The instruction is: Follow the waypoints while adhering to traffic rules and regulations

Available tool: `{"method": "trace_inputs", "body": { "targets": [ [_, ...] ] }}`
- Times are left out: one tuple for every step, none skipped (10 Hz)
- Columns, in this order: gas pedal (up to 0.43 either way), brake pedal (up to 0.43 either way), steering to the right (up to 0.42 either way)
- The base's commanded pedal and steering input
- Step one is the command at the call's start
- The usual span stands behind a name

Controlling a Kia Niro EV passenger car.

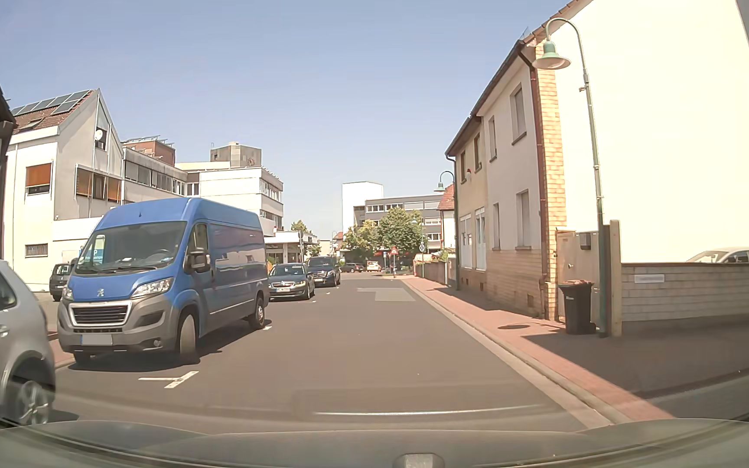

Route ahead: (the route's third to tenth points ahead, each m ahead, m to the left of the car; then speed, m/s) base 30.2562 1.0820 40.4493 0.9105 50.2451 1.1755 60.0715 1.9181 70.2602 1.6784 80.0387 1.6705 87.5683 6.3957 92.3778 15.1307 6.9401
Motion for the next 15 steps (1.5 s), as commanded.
{"method": "trace_inputs", "body": {
  "targets": [
    [0.047,0.0,-0.007],
    [0.047,0.0,-0.006],
    [0.047,0.0,-0.006],
    [0.047,0.0,-0.004],
    [0.039,0.0,-0.002],
    [0.039,0.0,-0.001],
    [0.02,0.0,0.0],
    [0.008,0.0,0.0],
    [0.0,0.0,0.0],
    [0.0,0.0,0.0],
    [0.0,0.0,0.0],
    [0.0,0.0,0.0],
    [0.0,0.0,0.0],
    [0.0,0.0,0.0],
    [0.0,0.0,0.002]
  ]
}}
